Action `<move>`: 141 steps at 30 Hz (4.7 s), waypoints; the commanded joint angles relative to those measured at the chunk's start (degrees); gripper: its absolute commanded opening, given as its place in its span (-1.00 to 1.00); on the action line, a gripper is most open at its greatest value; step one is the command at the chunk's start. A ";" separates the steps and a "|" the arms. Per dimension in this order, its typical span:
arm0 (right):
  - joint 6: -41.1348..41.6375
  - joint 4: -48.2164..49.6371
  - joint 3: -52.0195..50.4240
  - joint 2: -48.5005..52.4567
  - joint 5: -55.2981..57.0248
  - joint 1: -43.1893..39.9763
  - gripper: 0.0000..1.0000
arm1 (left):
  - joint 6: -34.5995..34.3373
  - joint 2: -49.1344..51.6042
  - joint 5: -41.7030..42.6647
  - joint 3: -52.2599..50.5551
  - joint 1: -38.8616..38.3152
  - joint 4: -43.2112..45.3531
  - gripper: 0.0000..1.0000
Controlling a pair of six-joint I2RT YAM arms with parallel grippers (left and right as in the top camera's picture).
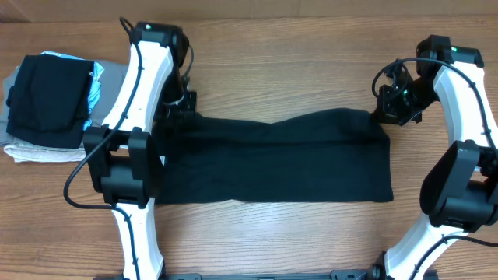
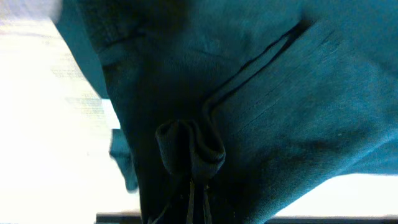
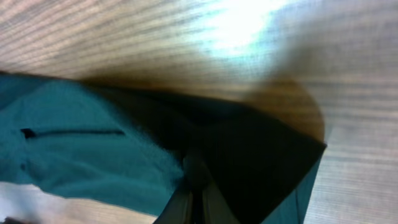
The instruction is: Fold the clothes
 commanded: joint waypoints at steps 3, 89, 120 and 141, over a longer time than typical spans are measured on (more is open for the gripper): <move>5.57 -3.58 1.25 -1.86 1.81 0.15 -0.92 | -1.79 -8.37 -0.31 -5.22 0.31 -0.31 -0.91; 20.79 -4.79 -17.79 -2.27 8.63 3.50 -0.92 | -5.99 -11.72 9.77 -32.44 -4.50 25.31 -0.92; 18.12 -2.91 -12.28 -5.84 10.82 3.21 -0.52 | -11.61 -21.29 -1.40 -30.51 -3.45 18.75 -0.91; 23.17 0.66 -12.35 -5.81 20.87 3.04 -0.05 | -9.81 -20.26 -6.49 -49.68 -3.43 50.60 -0.91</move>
